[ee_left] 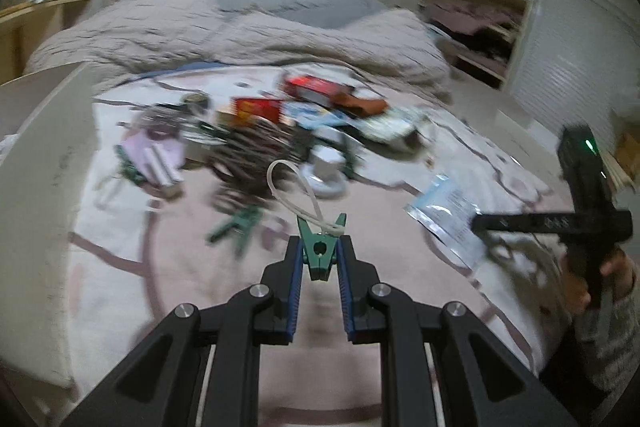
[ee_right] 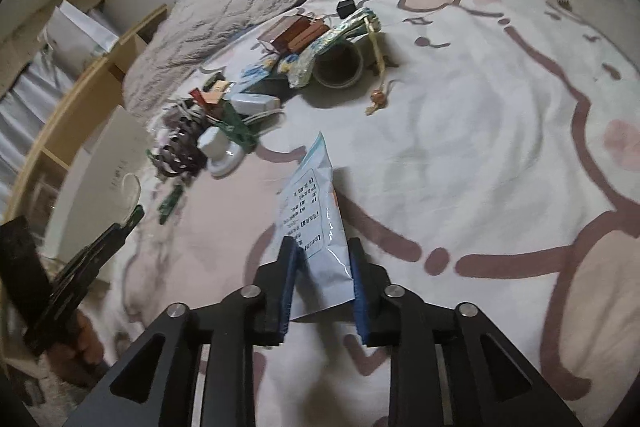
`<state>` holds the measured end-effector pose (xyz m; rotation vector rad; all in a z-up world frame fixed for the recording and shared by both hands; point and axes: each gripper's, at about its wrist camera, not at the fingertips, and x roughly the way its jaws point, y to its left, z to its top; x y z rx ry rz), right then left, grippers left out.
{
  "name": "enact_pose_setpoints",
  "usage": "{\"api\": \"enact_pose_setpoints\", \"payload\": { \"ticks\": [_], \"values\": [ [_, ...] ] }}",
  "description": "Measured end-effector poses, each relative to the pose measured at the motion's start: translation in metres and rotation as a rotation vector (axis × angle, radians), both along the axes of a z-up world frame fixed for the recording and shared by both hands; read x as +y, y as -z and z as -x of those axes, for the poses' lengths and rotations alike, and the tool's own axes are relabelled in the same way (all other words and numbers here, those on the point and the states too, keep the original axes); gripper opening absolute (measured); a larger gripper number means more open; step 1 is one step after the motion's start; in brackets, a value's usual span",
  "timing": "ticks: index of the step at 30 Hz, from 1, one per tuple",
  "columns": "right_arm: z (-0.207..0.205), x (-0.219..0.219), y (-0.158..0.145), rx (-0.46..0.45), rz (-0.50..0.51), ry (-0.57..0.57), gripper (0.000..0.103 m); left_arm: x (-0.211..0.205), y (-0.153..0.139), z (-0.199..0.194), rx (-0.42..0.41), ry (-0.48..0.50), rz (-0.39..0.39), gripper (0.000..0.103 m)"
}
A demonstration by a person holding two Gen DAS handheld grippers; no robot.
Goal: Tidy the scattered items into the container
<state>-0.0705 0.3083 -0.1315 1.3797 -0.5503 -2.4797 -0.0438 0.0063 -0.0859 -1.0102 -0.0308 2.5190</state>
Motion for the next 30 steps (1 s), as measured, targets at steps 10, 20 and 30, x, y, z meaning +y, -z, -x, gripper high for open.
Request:
{"api": "enact_pose_setpoints", "payload": {
  "ticks": [10, 20, 30],
  "values": [
    [-0.004, -0.003, -0.004, 0.066, -0.180, 0.031, 0.069, 0.039, 0.034, -0.009, -0.079, 0.101, 0.086, 0.017],
    [-0.006, -0.021, -0.001, 0.069, -0.215, -0.022, 0.072, 0.045, 0.040, -0.003, -0.084, 0.096, 0.083, 0.034],
    [-0.008, -0.027, 0.001, 0.075, -0.237, -0.040, 0.074, 0.056, 0.040, 0.017, -0.112, 0.062, 0.069, 0.052]
  ]
}}
